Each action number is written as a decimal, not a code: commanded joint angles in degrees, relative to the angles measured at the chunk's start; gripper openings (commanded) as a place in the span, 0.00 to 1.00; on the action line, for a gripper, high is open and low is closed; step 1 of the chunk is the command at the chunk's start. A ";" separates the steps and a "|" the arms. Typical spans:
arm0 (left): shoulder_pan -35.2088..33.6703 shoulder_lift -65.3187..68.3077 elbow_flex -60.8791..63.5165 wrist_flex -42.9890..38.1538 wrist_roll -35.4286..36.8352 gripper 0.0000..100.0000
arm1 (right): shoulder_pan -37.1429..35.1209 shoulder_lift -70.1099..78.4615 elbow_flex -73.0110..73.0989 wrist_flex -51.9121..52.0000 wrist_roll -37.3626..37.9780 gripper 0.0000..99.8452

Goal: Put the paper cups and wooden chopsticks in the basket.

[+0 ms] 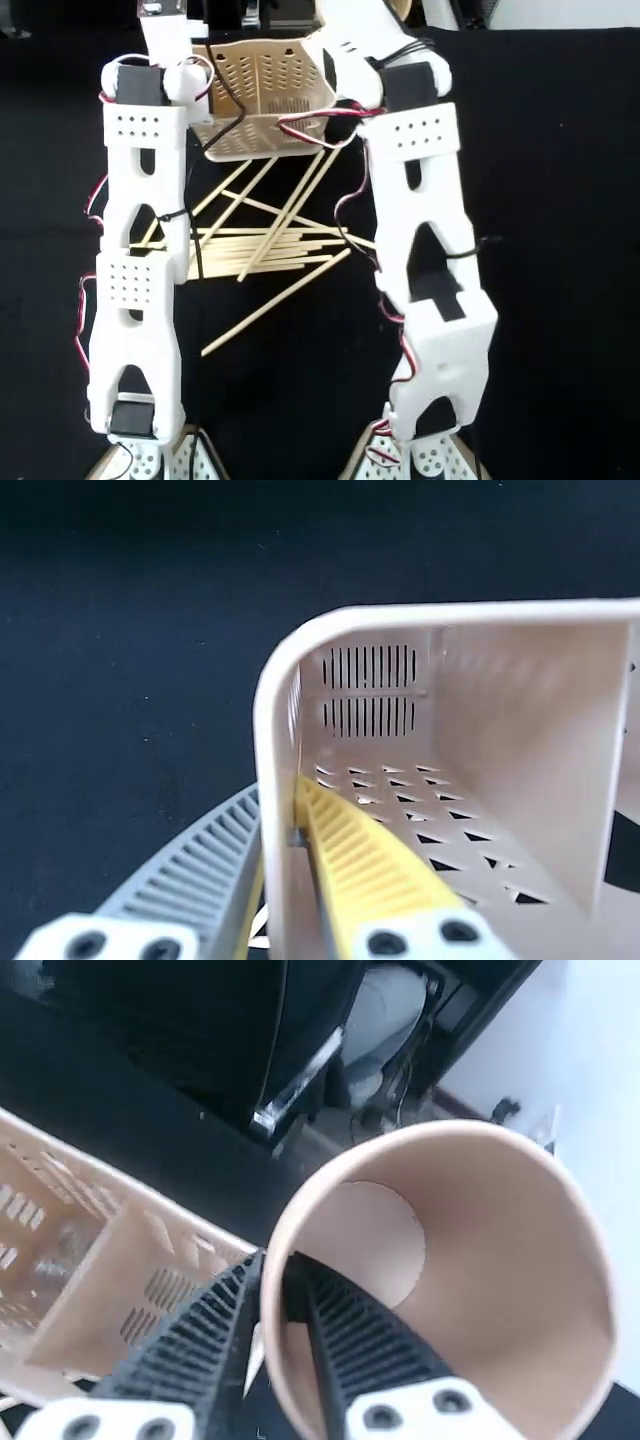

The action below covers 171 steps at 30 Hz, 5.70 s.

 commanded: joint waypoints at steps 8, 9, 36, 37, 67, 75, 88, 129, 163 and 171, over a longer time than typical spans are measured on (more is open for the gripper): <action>2.86 0.44 0.40 0.97 0.70 0.03 | 0.79 -7.87 -3.65 4.40 -0.09 0.01; 2.86 0.44 0.40 0.88 0.70 0.03 | 0.70 -8.48 -3.74 4.84 -0.09 0.01; 2.68 0.44 0.40 0.88 0.70 0.03 | -4.04 -14.29 22.37 -0.26 -0.09 0.01; 2.68 0.44 0.40 0.88 0.70 0.03 | -4.04 -15.16 22.37 -0.26 -0.18 0.01; 3.03 0.44 0.40 0.88 0.79 0.03 | -6.24 -28.79 54.99 -22.51 11.60 0.02; 2.95 0.44 0.40 0.97 0.79 0.03 | -6.33 -28.79 49.36 -20.92 11.43 0.19; 2.77 0.44 0.40 0.79 0.79 0.03 | -6.51 -29.41 34.86 -8.70 11.43 0.19; 2.59 0.44 0.92 0.26 0.70 0.03 | 2.64 -18.24 35.56 -22.68 2.99 0.01; -2.95 1.49 0.92 -17.58 0.79 0.03 | 24.62 -53.23 60.18 -16.62 3.34 0.01; -3.12 3.34 0.48 -12.57 6.51 0.03 | 25.93 -63.25 74.77 -28.22 3.08 0.01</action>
